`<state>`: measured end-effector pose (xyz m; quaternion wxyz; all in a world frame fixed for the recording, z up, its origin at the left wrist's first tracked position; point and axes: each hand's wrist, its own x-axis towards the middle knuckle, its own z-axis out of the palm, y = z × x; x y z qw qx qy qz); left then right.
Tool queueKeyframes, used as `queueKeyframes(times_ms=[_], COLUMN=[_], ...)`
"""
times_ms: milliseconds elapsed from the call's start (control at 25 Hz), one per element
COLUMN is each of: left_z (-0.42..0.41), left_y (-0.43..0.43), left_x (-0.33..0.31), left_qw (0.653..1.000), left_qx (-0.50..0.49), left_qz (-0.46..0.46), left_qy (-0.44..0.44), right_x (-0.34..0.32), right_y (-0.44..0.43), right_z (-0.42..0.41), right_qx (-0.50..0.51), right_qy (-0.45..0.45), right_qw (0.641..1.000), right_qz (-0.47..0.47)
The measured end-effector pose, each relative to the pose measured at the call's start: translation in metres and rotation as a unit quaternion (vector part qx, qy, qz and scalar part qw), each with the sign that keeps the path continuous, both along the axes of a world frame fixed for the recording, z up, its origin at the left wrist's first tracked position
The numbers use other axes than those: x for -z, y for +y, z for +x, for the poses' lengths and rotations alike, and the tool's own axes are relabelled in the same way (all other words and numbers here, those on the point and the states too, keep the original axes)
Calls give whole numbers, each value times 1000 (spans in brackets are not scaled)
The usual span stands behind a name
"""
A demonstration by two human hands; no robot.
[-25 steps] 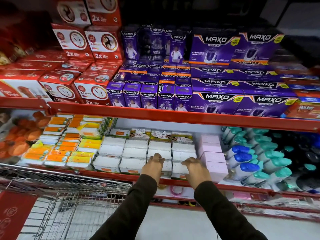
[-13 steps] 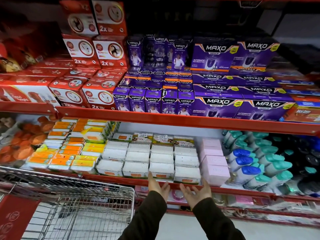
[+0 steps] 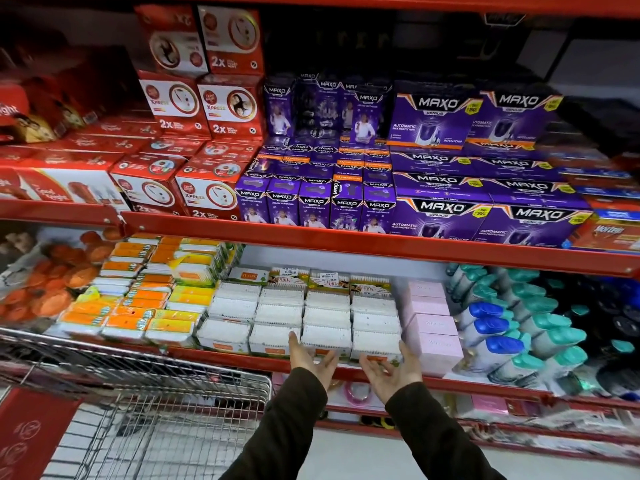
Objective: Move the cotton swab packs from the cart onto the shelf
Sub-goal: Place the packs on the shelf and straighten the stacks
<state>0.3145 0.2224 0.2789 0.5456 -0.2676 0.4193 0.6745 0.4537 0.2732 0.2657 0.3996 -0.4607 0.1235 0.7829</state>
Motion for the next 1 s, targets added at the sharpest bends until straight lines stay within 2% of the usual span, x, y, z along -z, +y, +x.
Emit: queueKeyframes(times_ms=[80, 240, 360, 640, 840, 1000], left_z=[-4, -25, -49, -69, -74, -87], left_y=[-8, -22, -23, -21, -27, -40], left_x=[5, 1, 2, 1, 1, 2], left_qw=[1000, 994, 993, 997, 998, 996], left_qx=[6, -66, -80, -63, -38, -55], left_qz=[-10, -57, -48, -26, -9, -53], left_qy=[0, 59, 77, 45, 53, 56], right_x=[4, 8, 5, -2, -5, -6], right_y=[-7, -21, -22, -20, -24, -34], right_z=[-7, -33, -48, -61, -66, -81], right_qx=[-14, -47, -68, -84, -90, -113], right_qy=[-1, 11, 20, 17, 12, 9], right_qw=[1000, 999, 997, 996, 996, 993], right_qz=[-5, -17, -12, -6, 6, 8])
